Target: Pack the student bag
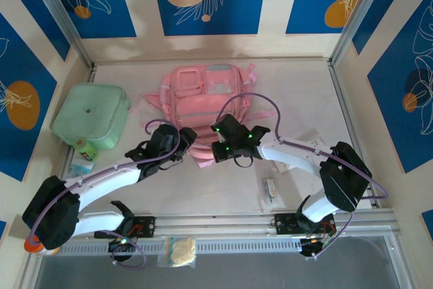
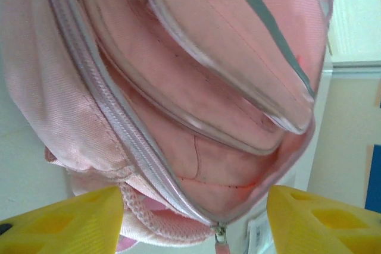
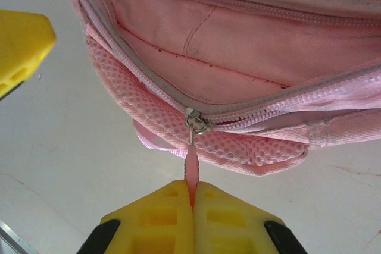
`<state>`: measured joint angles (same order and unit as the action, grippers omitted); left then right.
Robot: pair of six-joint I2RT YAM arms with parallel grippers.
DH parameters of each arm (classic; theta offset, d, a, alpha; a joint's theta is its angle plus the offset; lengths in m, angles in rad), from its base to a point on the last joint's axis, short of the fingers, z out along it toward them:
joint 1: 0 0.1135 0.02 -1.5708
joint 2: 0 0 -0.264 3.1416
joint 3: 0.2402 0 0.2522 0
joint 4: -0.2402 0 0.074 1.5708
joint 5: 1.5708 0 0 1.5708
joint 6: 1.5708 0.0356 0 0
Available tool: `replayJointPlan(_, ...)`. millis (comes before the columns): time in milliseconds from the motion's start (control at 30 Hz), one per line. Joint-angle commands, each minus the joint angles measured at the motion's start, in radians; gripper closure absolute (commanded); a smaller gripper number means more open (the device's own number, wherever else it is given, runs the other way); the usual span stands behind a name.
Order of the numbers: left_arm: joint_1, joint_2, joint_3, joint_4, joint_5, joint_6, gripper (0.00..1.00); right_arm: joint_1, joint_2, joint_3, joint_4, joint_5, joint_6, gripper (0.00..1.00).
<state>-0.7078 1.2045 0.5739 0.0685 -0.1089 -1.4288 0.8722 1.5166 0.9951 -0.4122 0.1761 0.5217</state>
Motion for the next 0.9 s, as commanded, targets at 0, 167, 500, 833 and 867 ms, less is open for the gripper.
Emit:
replayJointPlan(0, -0.037, 0.049, 0.027, 0.022, -0.117, -0.174, 0.37, 0.002, -0.012, -0.021, 0.019, -0.046, -0.026, 1.0)
replayJointPlan(167, -0.058, 0.147, 0.045, 0.037, -0.133, -0.255, 0.47, -0.001, -0.001, -0.026, 0.034, -0.041, -0.041, 1.0)
replayJointPlan(500, -0.063, 0.265, 0.067, 0.042, -0.171, -0.287, 0.7, -0.002, 0.032, -0.002, 0.042, -0.037, -0.101, 1.0)
replayJointPlan(833, 0.028, 0.201, -0.012, -0.012, -0.164, -0.183, 1.0, -0.007, 0.041, 0.041, -0.078, 0.047, -0.163, 1.0)
replayJointPlan(867, 0.053, 0.19, -0.011, -0.04, -0.152, -0.154, 1.0, -0.008, 0.037, 0.04, -0.093, 0.061, -0.167, 1.0)
